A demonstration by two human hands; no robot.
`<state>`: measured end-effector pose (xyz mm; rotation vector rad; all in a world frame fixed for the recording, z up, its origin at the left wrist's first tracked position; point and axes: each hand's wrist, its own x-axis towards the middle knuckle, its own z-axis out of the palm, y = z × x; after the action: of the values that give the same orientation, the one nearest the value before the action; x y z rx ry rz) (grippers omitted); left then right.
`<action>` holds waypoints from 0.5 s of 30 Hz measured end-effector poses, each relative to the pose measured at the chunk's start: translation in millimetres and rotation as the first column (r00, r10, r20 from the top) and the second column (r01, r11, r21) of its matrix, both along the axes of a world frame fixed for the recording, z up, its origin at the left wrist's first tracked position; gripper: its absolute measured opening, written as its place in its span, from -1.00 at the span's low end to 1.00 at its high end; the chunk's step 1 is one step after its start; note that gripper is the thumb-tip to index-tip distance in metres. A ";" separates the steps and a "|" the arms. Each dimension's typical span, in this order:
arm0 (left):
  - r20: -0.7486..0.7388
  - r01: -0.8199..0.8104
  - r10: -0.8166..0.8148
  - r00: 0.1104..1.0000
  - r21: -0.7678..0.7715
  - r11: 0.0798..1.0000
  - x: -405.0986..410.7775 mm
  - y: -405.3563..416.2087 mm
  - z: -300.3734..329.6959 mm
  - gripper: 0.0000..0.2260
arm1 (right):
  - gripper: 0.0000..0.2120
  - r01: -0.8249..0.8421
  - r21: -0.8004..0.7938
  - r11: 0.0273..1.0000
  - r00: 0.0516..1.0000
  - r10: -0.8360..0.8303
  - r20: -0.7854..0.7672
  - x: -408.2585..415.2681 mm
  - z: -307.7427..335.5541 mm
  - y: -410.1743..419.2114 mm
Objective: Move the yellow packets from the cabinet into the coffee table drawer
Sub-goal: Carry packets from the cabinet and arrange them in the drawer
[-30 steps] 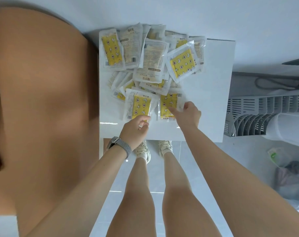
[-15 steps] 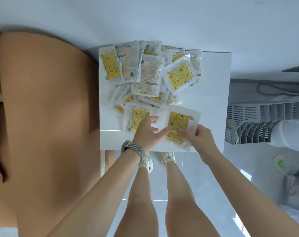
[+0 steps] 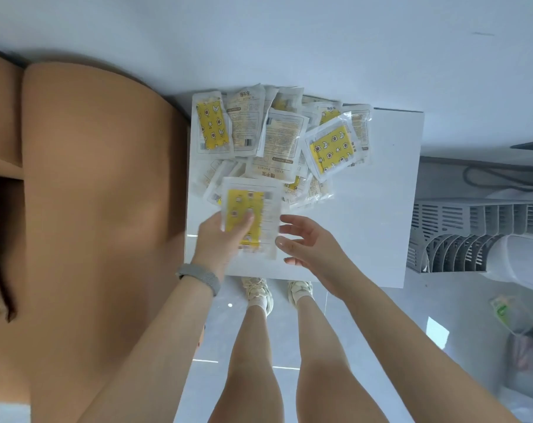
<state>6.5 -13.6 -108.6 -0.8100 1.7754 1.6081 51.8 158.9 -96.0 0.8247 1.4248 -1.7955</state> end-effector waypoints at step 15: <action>0.195 -0.510 0.495 0.847 0.034 0.859 22.1 -69.5 -12.7 -0.89 | -0.43 0.194 0.655 0.730 0.953 -0.299 0.051 -7.2 -61.9 -90.5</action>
<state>28.5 -83.1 -121.3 -1.4235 1.4216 1.8459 44.6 68.4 -157.9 1.5377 1.9316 -1.3553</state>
